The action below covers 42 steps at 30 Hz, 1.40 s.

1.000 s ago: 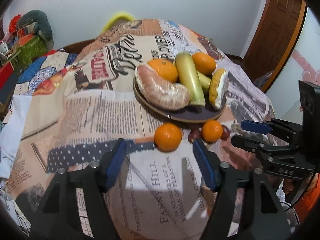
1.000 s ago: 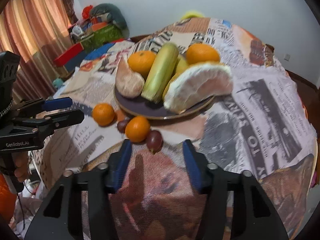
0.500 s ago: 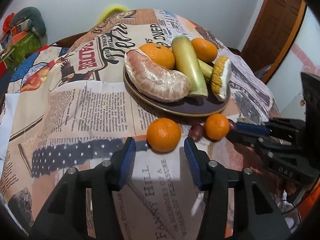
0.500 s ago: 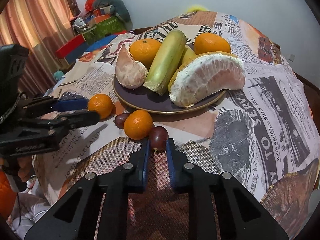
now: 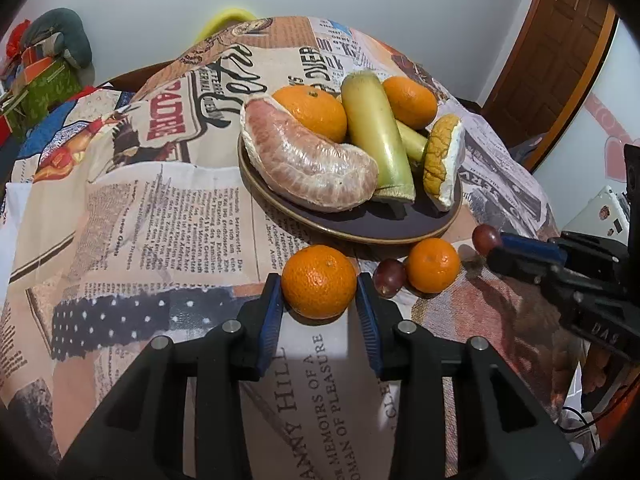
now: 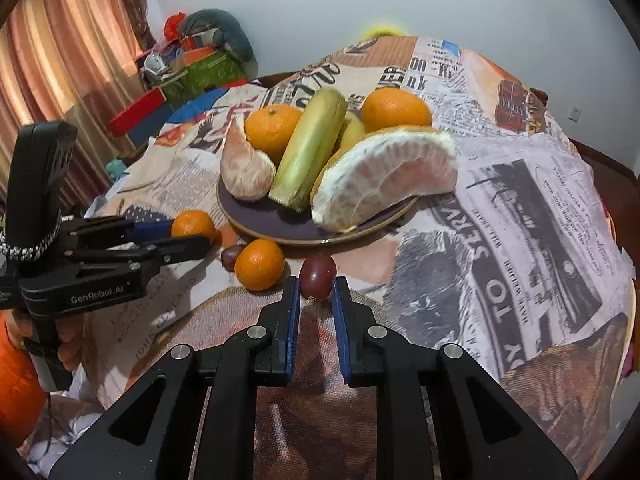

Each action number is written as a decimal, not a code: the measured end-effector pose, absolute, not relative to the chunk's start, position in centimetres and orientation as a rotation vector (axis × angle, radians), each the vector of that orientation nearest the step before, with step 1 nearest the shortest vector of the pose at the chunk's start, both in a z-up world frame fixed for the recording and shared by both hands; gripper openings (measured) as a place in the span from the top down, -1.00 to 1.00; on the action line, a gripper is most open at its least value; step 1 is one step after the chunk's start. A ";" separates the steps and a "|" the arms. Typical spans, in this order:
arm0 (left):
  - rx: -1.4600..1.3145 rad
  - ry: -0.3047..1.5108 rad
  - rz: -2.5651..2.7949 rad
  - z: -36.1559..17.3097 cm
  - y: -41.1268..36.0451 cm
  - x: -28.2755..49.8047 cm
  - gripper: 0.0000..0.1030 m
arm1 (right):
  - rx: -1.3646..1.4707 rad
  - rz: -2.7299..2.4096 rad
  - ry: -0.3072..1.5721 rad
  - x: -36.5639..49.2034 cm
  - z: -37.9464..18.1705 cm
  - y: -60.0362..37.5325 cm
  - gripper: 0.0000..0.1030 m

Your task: Organize fruits

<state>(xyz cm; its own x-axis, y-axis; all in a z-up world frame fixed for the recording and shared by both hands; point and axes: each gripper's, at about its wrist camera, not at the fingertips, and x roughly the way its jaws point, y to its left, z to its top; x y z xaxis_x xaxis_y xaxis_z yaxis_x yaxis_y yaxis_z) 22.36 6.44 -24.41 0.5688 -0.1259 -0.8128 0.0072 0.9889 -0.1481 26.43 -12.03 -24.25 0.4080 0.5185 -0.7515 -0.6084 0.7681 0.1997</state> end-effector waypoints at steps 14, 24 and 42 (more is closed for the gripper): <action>-0.134 0.902 -0.126 -21.6 5.3 23.8 0.28 | -0.102 0.752 0.850 27.5 -22.5 -10.7 0.71; -0.138 0.938 -0.153 -23.0 4.5 25.6 0.28 | -0.127 0.786 0.890 28.8 -24.1 -9.3 0.71; -0.133 0.937 -0.145 -22.8 4.5 26.3 0.24 | -0.110 0.787 0.913 29.4 -24.4 -9.5 0.60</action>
<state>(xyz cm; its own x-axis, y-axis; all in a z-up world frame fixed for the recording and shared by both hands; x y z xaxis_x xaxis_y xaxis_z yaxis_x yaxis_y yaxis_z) 26.25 4.46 -22.77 0.5836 -0.1813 -0.7915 0.0661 0.9821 -0.1763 29.36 -9.51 -24.41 0.3583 0.5641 -0.7439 -0.6530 0.7209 0.2321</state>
